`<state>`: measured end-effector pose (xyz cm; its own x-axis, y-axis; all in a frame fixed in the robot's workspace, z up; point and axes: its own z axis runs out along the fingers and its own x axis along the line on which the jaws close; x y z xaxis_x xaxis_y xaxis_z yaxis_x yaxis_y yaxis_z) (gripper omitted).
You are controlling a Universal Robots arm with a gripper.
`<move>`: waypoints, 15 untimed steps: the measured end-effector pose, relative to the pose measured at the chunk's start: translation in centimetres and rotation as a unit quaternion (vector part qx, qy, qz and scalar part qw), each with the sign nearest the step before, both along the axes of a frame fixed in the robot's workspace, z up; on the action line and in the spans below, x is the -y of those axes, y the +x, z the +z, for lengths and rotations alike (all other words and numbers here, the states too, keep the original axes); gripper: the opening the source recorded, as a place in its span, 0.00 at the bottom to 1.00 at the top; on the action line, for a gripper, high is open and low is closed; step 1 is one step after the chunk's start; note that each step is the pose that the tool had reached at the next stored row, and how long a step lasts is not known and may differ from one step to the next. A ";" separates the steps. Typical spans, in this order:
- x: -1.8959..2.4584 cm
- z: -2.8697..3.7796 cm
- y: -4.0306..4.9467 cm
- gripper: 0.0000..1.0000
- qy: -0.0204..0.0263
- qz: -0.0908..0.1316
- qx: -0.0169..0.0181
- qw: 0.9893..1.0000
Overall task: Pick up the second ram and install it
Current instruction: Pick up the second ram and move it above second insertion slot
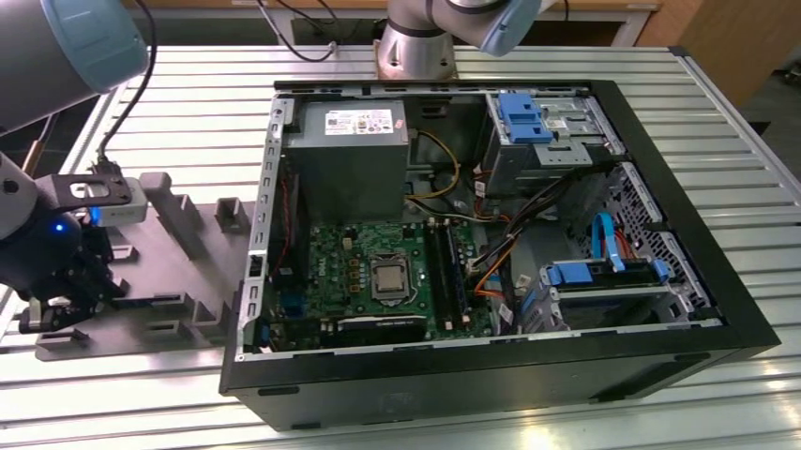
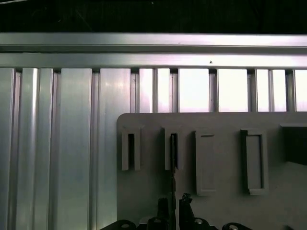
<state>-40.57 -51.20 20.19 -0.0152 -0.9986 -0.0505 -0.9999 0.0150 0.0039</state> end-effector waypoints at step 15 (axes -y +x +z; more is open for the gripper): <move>-0.01 -0.05 0.51 0.24 0.001 0.000 -0.021 1.000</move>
